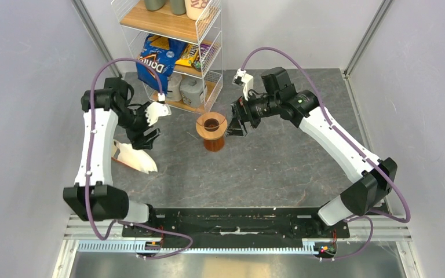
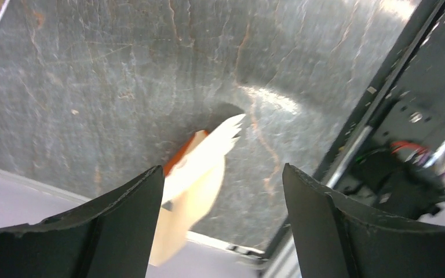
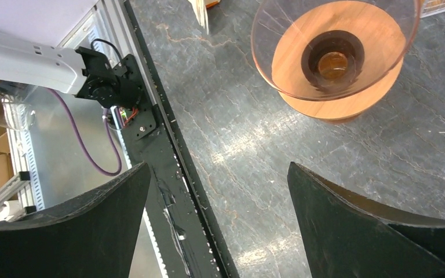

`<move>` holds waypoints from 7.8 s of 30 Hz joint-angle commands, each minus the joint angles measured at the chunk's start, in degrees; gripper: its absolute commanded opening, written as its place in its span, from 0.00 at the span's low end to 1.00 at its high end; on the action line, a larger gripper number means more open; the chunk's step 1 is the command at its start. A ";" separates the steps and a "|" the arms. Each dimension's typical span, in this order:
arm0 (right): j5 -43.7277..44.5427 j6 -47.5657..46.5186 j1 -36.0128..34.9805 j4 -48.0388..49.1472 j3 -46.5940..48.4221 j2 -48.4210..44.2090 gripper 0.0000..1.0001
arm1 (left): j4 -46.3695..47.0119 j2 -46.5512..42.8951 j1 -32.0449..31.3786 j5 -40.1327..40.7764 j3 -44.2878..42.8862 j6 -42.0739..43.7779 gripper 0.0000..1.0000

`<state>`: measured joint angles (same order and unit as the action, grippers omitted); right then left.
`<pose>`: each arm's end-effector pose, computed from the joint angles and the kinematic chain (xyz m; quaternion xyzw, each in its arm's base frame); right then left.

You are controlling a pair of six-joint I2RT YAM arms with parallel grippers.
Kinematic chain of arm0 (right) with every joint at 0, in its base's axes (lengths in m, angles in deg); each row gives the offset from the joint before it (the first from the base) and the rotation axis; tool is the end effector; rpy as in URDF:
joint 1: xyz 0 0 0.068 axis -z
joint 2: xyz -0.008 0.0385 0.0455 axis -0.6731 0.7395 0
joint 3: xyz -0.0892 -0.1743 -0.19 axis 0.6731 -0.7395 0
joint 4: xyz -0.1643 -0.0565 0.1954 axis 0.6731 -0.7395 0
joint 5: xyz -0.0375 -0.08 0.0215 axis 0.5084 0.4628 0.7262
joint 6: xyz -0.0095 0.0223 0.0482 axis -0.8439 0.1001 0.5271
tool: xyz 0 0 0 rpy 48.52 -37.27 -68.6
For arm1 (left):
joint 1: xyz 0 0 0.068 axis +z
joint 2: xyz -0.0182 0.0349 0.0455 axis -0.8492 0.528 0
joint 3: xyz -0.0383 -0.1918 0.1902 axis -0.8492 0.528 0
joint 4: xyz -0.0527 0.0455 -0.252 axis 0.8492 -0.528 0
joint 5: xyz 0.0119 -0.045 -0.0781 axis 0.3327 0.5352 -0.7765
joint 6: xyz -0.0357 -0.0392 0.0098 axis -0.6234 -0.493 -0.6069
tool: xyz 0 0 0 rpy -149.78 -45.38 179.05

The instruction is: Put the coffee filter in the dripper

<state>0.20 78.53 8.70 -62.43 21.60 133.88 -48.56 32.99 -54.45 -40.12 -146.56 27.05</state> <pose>0.2633 0.2022 0.3882 -0.3688 0.7755 0.4186 0.2955 0.2231 -0.0004 0.3802 0.5225 0.8175 -0.1050 0.2184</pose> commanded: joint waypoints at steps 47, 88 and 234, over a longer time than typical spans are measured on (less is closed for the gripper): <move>5.13 -5.50 0.12 -1.13 -4.57 -6.17 0.97 | -5.20 21.73 3.94 12.79 5.80 37.86 0.40; 3.63 -3.62 0.14 -0.17 -4.73 -4.62 0.97 | -3.54 20.89 4.01 8.86 2.53 36.60 0.02; 52.89 -62.51 -26.13 49.18 -31.82 -30.53 0.00 | 74.56 -16.72 -14.75 -32.66 13.65 -121.75 0.95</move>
<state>49.55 27.47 -14.55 -21.34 -9.05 104.97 17.69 17.07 -67.69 -65.78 -137.23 -84.71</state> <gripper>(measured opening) 0.007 0.943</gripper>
